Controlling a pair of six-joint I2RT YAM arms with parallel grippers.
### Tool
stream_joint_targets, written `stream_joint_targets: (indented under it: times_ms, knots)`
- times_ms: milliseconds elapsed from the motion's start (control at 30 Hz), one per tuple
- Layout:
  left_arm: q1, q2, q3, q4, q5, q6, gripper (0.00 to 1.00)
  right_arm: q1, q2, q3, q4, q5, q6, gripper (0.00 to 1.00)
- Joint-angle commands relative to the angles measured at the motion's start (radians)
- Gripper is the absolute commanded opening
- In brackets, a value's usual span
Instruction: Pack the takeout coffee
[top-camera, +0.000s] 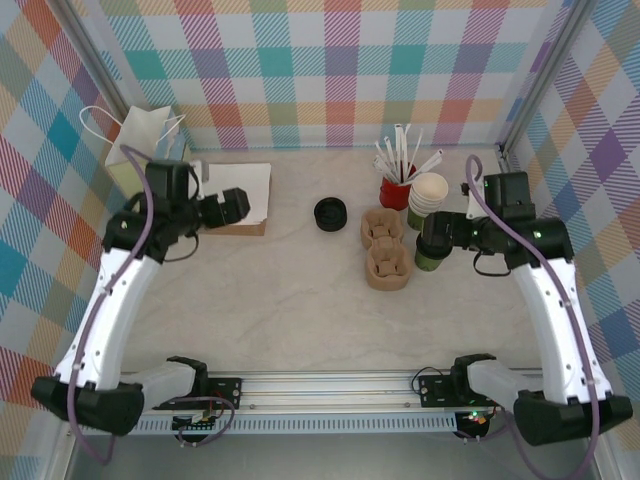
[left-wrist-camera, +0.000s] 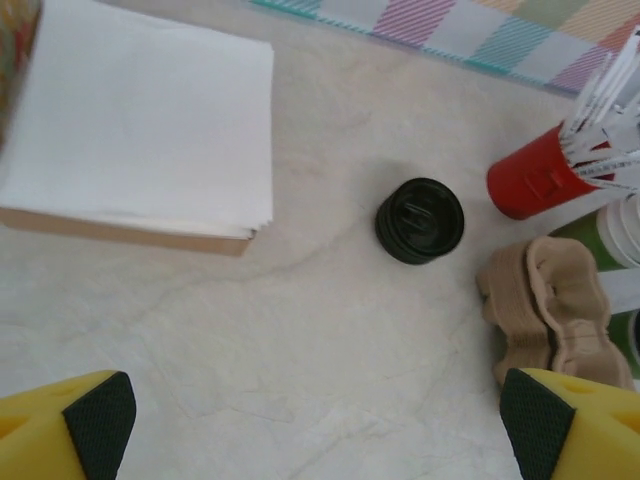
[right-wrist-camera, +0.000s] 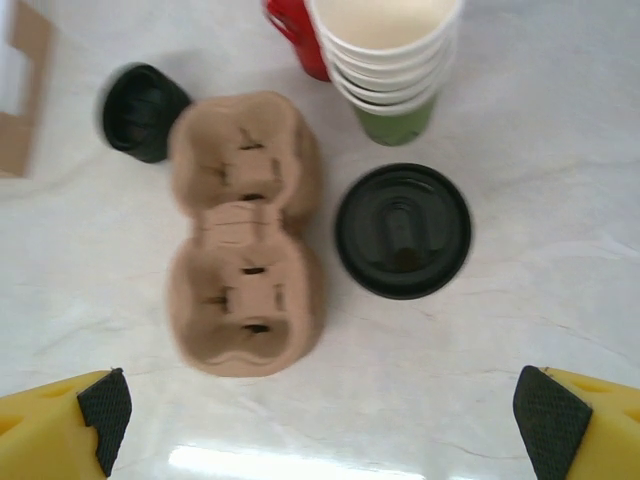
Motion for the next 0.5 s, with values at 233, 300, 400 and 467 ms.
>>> stream_joint_targets:
  times_ms: [233, 300, 400, 467]
  knots:
    - [0.201, 0.355, 0.528, -0.237, -0.062, 0.33, 0.93, -0.004, -0.156, -0.08, 0.107, -0.315, 0.095, 1.0]
    - [0.221, 0.425, 0.621, -0.248, -0.112, 0.362, 0.92, -0.004, -0.155, -0.095, 0.098, -0.319, 0.095, 1.0]
    - [0.245, 0.528, 0.748, -0.254, -0.184, 0.416, 0.93, -0.004, -0.155, -0.122, 0.094, -0.323, 0.089, 1.0]
    - [0.277, 0.595, 0.83, -0.262, -0.185, 0.42, 0.94, -0.004, -0.151, -0.135, 0.091, -0.314, 0.083, 1.0]
